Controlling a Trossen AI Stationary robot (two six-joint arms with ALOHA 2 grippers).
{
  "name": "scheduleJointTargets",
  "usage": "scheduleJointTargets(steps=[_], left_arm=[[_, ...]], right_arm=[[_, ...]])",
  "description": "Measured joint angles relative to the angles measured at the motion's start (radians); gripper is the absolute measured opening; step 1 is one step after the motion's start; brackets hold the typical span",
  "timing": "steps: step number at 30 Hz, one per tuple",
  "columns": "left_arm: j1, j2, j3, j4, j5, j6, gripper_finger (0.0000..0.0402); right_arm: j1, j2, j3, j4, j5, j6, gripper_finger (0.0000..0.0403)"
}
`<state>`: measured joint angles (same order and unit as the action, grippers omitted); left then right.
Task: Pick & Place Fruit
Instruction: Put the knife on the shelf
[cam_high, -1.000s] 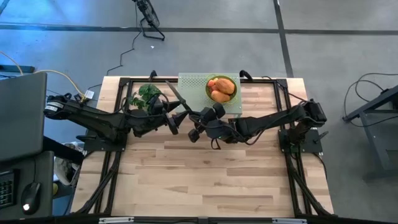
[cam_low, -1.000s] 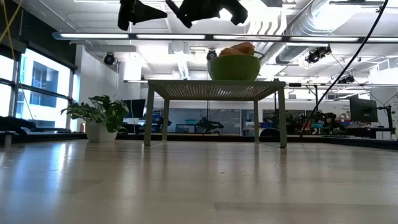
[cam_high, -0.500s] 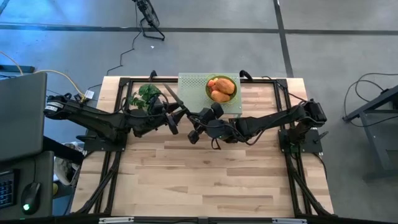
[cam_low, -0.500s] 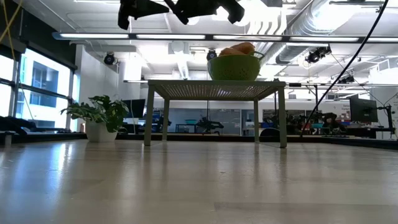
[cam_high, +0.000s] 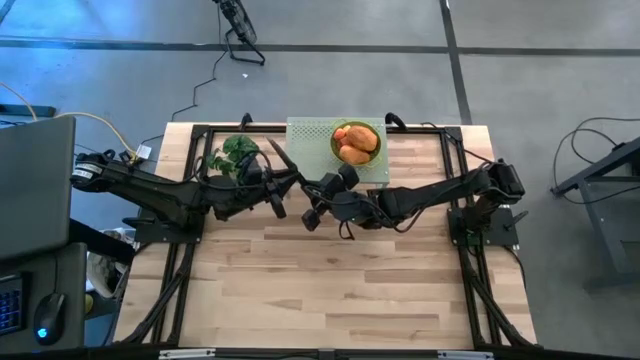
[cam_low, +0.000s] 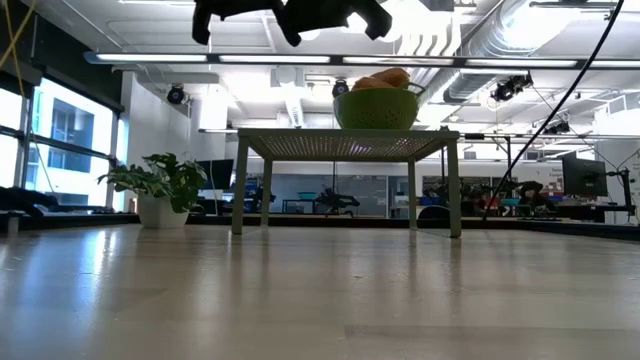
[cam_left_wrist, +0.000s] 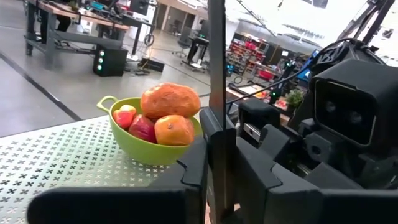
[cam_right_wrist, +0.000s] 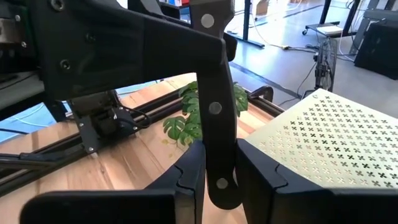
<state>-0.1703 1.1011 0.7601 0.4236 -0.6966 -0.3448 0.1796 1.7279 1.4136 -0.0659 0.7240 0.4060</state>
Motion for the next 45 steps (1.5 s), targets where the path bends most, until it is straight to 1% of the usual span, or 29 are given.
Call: scheduleJointTargets(steps=[6,14,22,26,28,31,34,36,39,43,45], left_arm=[[0.000,0.000,0.000,-0.006,0.011,0.040,0.0052],[0.000,0.000,-0.003,-0.017,0.007,0.083,0.0043],[0.000,0.000,-0.003,-0.046,0.008,0.082,0.0045],[0.000,0.000,-0.003,-0.061,0.010,0.081,0.0045],[0.001,0.000,-0.003,-0.061,0.010,0.085,0.0045],[0.001,0.000,-0.003,-0.061,0.011,0.086,0.0046],[0.001,0.000,0.009,-0.075,0.011,0.085,0.0045],[0.001,0.000,0.037,-0.115,0.011,0.075,0.0044],[0.001,0.000,0.105,-0.234,0.011,0.045,0.0043],[0.020,0.000,0.201,-0.409,0.020,-0.001,0.0043],[0.043,0.000,0.238,-0.489,0.040,-0.032,0.0043]], right_arm=[[0.000,0.000,0.000,-0.002,0.002,-0.014,0.0084],[0.001,-0.004,0.000,0.008,0.007,-0.014,0.0116],[0.001,-0.004,0.000,0.001,-0.022,-0.019,0.0171],[0.001,-0.014,0.000,-0.034,-0.029,-0.042,0.0196],[0.001,-0.027,0.000,-0.054,-0.063,-0.039,0.0204],[0.001,-0.045,0.000,-0.084,-0.105,-0.042,0.0211],[0.001,-0.067,0.000,-0.147,-0.109,-0.044,0.0211],[0.001,-0.084,0.000,-0.187,-0.122,-0.044,0.0211],[0.002,-0.114,0.000,-0.261,-0.154,-0.045,0.0212],[0.004,-0.144,0.001,-0.370,-0.240,-0.045,0.0212],[0.005,-0.145,0.001,-0.411,-0.278,-0.045,0.0211]])
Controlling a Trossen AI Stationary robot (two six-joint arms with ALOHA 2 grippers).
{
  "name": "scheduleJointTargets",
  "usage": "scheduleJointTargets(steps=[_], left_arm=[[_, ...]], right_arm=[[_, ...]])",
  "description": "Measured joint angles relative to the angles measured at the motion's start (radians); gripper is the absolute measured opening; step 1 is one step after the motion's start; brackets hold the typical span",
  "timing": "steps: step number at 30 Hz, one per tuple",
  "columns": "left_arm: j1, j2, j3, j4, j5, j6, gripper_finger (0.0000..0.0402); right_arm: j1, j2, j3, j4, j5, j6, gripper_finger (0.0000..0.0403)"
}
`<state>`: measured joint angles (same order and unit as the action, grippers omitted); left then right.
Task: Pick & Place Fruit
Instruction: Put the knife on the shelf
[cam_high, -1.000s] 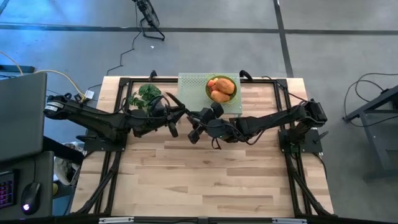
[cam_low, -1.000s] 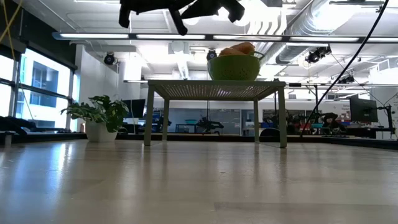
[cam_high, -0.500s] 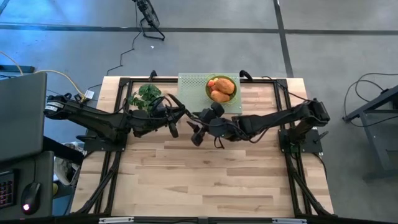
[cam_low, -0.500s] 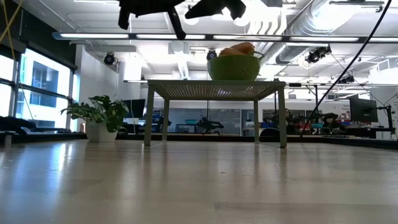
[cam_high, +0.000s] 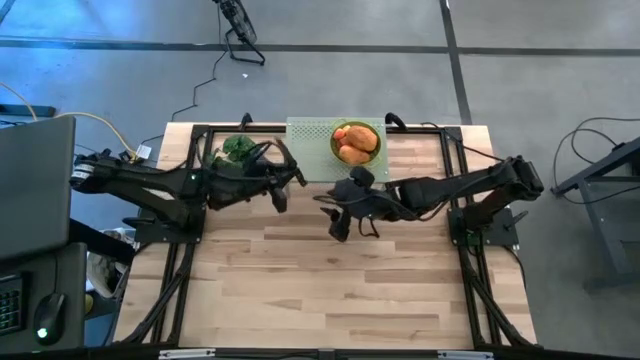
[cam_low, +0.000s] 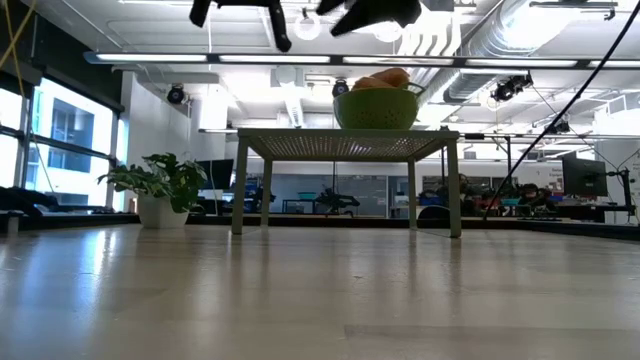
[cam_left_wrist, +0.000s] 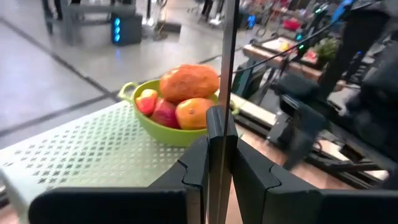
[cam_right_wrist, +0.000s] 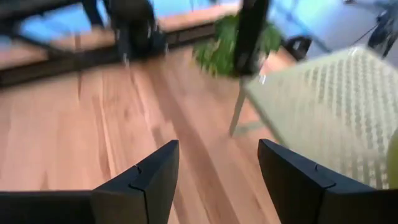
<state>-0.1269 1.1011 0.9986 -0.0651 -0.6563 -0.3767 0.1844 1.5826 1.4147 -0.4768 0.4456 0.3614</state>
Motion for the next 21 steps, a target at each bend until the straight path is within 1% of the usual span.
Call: scheduleJointTargets(steps=[1,4,7,11,14,16,19,21], left_arm=[[0.019,0.000,0.017,-0.036,0.020,-0.018,0.0043],[0.088,0.000,0.064,-0.129,0.123,-0.064,0.0043],[0.164,0.000,0.091,-0.175,0.238,-0.099,0.0043],[0.248,0.000,0.099,-0.180,0.370,-0.132,0.0043],[0.306,0.000,0.099,-0.182,0.501,-0.175,0.0043],[0.341,0.006,0.099,-0.182,0.569,-0.200,0.0043],[0.393,0.011,0.100,-0.212,0.627,-0.251,0.0043],[0.428,0.010,0.100,-0.230,0.646,-0.281,0.0043]], right_arm=[[0.003,0.000,0.000,-0.027,-0.014,0.000,0.0211],[0.014,0.001,0.000,-0.099,-0.041,-0.023,0.0211],[0.026,0.001,0.000,-0.191,-0.065,-0.032,0.0210],[0.051,0.001,-0.001,-0.269,-0.072,-0.053,0.0204],[0.075,0.001,-0.004,-0.315,-0.091,-0.067,0.0199],[0.089,0.001,-0.018,-0.318,-0.110,-0.075,0.0196],[0.103,0.002,-0.059,-0.309,-0.118,-0.072,0.0192],[0.112,0.002,-0.080,-0.302,-0.116,-0.059,0.0191]])
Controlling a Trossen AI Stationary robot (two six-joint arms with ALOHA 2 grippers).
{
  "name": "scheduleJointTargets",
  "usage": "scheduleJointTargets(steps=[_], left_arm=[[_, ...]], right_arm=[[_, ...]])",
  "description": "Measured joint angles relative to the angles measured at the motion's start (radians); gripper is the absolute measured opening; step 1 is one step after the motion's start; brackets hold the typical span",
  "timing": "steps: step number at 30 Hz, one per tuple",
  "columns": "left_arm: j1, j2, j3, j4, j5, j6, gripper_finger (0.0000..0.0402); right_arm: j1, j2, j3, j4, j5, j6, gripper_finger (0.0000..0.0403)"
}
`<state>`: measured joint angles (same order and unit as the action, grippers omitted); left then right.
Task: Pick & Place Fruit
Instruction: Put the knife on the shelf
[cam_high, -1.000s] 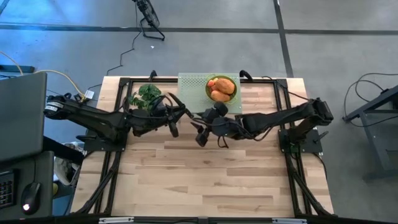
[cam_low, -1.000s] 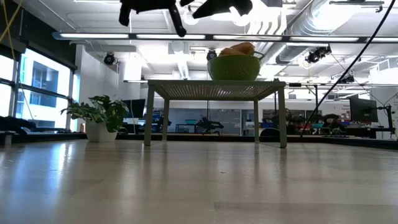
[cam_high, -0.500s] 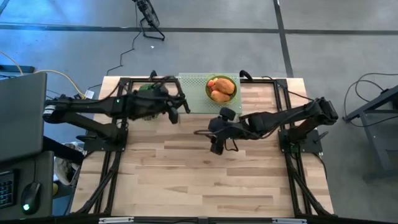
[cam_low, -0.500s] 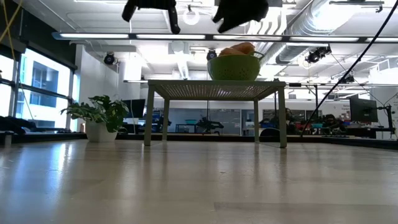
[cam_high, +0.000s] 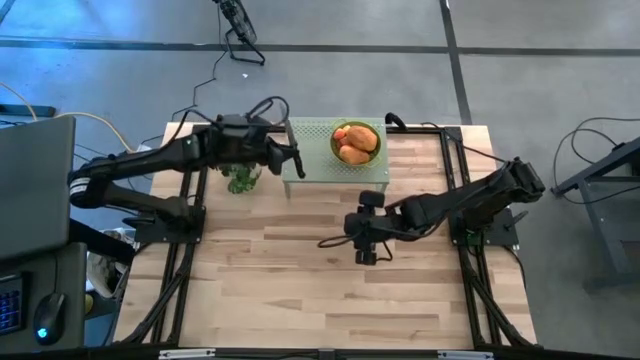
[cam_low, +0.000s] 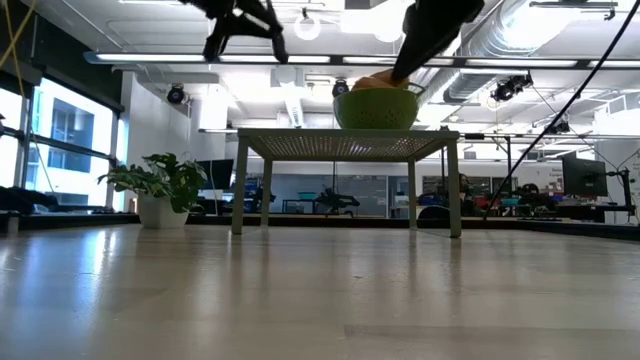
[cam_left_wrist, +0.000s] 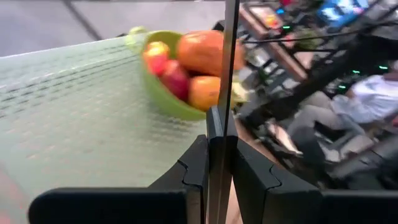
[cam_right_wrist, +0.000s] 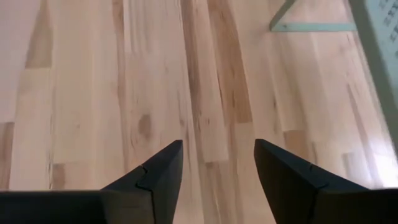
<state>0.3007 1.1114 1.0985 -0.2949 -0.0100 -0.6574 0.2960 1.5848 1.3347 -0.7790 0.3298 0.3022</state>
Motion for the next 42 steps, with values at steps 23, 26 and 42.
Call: scheduleJointTargets(steps=[23,26,42], left_arm=[[0.311,0.176,0.070,-0.119,0.440,-0.270,0.0046],[0.332,0.216,0.131,-0.199,0.451,-0.269,0.0046],[0.334,0.472,0.454,-0.467,0.504,-0.238,0.0046]], right_arm=[[0.006,0.000,-0.068,0.118,-0.019,0.015,0.0187],[0.006,0.000,-0.068,0.118,-0.019,0.015,0.0187],[0.005,0.000,-0.068,0.118,-0.019,0.015,0.0187]])
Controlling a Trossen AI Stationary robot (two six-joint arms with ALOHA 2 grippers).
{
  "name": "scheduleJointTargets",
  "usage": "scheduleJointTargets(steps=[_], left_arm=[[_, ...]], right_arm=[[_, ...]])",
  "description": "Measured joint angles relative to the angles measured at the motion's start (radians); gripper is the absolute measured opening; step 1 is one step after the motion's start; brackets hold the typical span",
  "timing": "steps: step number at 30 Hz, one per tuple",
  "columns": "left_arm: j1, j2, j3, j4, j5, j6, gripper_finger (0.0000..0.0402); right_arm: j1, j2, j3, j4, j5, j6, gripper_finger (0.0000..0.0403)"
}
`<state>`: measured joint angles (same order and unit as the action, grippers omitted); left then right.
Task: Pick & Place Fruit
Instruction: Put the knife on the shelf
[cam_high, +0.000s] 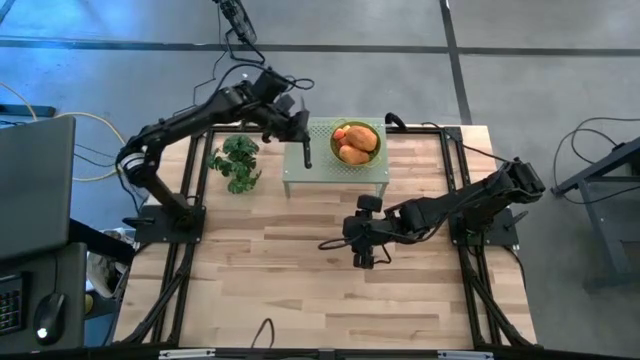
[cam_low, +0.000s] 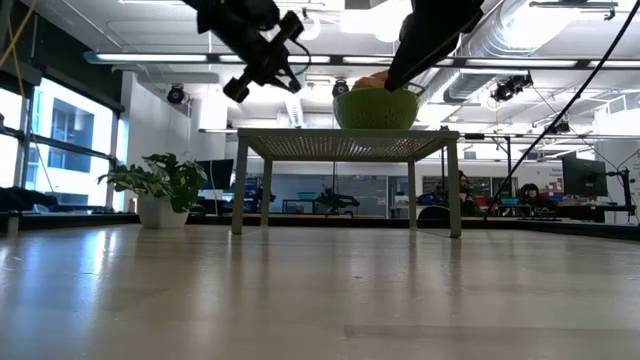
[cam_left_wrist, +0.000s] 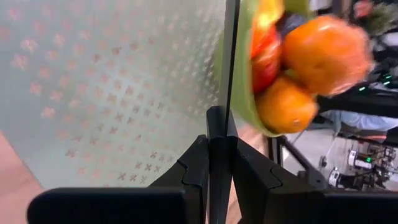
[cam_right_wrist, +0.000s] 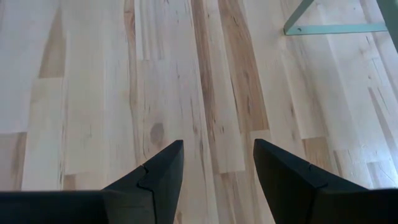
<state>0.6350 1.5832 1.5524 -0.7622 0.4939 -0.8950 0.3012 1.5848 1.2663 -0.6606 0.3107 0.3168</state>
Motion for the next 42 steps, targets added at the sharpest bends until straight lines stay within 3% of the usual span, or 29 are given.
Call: scheduleJointTargets(steps=[6,16,27,42], left_arm=[[0.000,0.074,0.031,-0.035,0.078,0.008,0.0046],[0.039,0.124,0.031,-0.137,0.094,0.055,0.0046],[0.061,0.170,0.031,-0.139,0.087,0.055,0.0046],[0.072,0.232,0.031,-0.127,0.170,0.053,0.0049]], right_arm=[[0.000,0.000,0.000,0.000,0.000,0.000,0.0187],[0.000,0.000,0.000,0.003,0.000,0.000,0.0187],[0.000,0.000,0.000,0.019,0.000,0.000,0.0188],[0.000,0.000,0.000,0.020,0.000,0.000,0.0188]])
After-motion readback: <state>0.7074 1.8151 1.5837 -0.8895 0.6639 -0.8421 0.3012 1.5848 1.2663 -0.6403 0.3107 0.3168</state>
